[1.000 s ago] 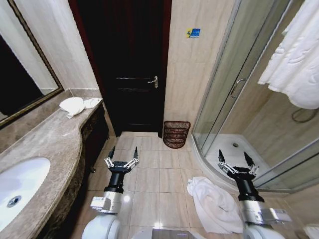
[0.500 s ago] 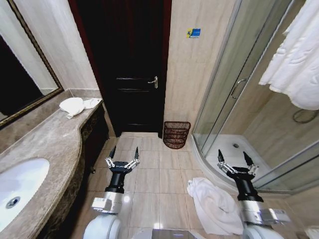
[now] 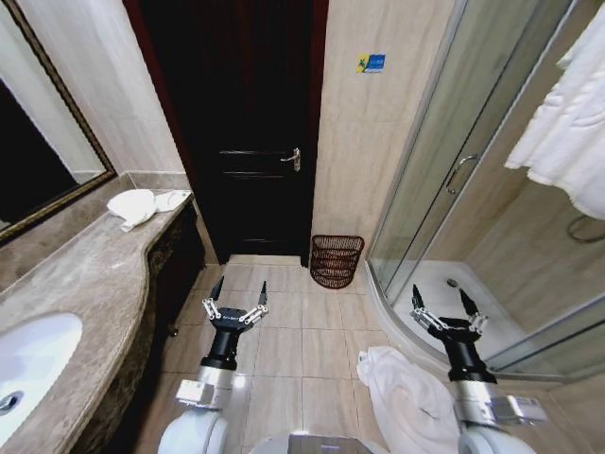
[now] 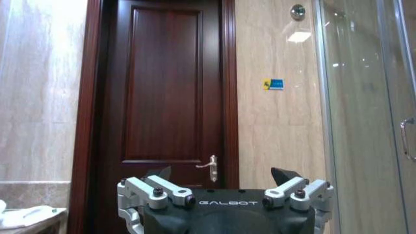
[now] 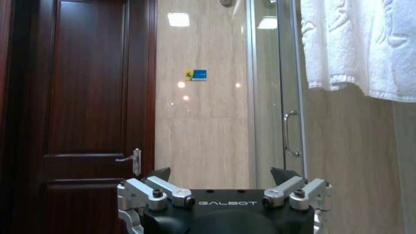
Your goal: Discard the used towel into the hamper.
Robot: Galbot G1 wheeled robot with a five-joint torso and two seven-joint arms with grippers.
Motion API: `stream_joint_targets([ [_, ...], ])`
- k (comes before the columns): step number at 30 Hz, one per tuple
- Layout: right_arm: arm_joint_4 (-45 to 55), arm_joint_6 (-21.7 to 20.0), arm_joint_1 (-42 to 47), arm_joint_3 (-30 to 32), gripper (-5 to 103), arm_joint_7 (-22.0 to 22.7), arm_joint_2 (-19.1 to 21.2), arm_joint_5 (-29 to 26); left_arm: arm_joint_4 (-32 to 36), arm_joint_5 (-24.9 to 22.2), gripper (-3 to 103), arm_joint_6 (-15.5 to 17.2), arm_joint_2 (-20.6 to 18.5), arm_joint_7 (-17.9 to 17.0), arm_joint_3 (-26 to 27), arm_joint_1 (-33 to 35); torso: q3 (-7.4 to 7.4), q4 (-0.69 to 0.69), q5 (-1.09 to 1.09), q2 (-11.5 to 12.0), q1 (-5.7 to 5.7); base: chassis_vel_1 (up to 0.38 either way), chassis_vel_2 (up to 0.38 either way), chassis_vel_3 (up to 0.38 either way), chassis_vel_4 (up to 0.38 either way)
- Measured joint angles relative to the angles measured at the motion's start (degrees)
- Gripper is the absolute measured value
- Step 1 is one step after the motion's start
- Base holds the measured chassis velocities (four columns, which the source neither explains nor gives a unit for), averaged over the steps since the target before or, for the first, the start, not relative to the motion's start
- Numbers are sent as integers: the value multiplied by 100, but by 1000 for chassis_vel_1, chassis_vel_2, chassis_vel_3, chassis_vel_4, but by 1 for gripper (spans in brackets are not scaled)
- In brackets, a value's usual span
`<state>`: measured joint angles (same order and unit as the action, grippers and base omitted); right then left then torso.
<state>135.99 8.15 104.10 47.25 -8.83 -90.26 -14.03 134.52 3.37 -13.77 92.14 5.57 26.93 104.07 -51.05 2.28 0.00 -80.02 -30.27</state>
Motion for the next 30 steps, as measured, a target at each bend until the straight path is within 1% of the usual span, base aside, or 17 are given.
stream_joint_targets([
  [8, 0, -27, -32, -2, 100, 0, 39, -7, -10, -7, 100, 2, 0, -5, -20, -11, 0, 1, 0, 0, 0, -111, 121, 104, -102],
  [14, -8, -35, -49, -30, 100, -18, 42, -4, -13, -7, 100, 15, 0, -6, -11, -6, 0, 0, -1, 0, 0, -118, 115, 110, -109],
  [16, -18, -36, -51, -41, 100, -44, 40, 5, -30, -5, 100, 19, 0, -6, -11, -7, 1, 2, 0, 0, 1, -115, 118, 116, -94],
  [21, -40, -36, -65, -59, 100, -75, 37, 18, -59, -3, 100, 29, 0, -5, -20, -40, 0, 0, 0, 1, -1, -115, 89, 103, -99],
  [30, -105, -17, -98, -51, 100, -65, 43, -9, -73, -5, 100, 34, 0, -6, -9, -49, 1, 0, 0, 0, 3, -78, 95, 86, -84],
])
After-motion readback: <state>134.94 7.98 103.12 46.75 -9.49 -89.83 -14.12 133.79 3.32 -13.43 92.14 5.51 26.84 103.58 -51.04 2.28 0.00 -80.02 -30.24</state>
